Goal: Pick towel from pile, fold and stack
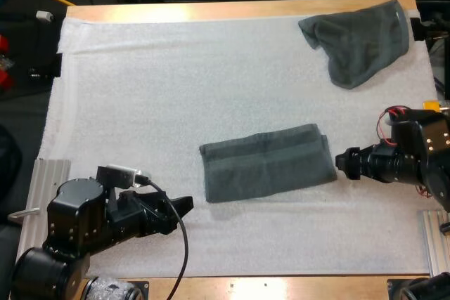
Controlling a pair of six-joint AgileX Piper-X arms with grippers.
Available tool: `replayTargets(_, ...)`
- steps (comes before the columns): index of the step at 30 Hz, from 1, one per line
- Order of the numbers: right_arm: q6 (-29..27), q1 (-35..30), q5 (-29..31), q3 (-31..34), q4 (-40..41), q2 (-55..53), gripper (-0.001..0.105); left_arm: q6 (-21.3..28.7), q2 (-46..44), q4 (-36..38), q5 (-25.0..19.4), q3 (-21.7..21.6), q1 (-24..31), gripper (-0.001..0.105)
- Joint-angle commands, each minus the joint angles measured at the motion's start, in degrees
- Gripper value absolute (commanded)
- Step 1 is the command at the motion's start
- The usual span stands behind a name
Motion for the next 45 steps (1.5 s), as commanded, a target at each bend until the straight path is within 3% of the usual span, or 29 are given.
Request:
replayTargets(1,-0.7,-0.8,0.4,-0.4,-0.9,0.6,0.071,-1.0,-0.3,-0.2,-0.6,-0.3,-0.1,0.065)
replayTargets(8,-4.7,-8.1,-6.0,-0.4,-2.9,6.6,0.071,-2.9,-0.3,-0.2,-0.6,-0.3,-0.1,0.065)
replayTargets(13,-9.4,-13.5,-9.1,-0.3,-4.5,12.7,0.071,-6.2,-0.3,-1.0,-0.6,-0.3,-0.1,0.065)
replayTargets(18,-10.0,-16.5,-15.1,0.1,-8.0,18.8,0.071,-10.1,-0.3,-1.9,-0.3,-0.3,-0.1,0.065)
replayTargets(23,-11.4,-16.7,-17.5,0.1,-11.0,24.9,0.071,-11.0,-0.3,-1.9,-0.3,-0.3,-0.1,0.065)
replayTargets(28,-11.4,-16.7,-23.7,0.1,-13.7,31.7,0.071,-11.0,-0.3,-1.3,-0.3,-0.3,-0.1,0.065)
replayTargets(38,-10.9,-14.4,-25.2,0.1,-16.5,39.4,0.071,-11.0,-0.3,-1.0,-0.3,-0.3,-0.1,0.065)
replayTargets(45,-5.6,-9.1,-25.2,0.1,-20.8,42.5,0.071,-11.0,-0.3,-1.0,-0.3,-0.3,-0.1,0.065)
